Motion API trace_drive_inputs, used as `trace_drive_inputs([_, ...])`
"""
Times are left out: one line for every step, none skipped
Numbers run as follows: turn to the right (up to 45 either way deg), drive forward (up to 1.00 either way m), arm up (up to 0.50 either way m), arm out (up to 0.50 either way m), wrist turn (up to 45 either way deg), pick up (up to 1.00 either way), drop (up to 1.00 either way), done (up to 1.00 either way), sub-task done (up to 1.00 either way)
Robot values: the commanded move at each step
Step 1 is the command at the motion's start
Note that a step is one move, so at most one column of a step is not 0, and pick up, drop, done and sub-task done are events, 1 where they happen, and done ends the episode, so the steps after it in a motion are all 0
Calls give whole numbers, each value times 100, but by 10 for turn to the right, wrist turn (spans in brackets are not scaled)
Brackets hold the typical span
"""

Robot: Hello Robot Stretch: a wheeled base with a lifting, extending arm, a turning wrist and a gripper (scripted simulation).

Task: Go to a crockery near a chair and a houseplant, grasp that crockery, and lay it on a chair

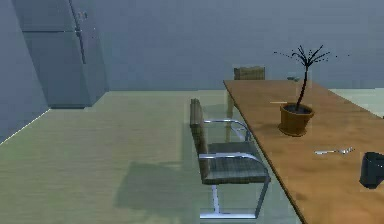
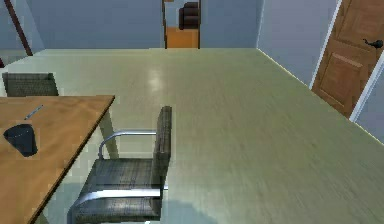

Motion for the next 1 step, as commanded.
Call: trace_drive_inputs([0,5,0,0,0,0,0,0,0])
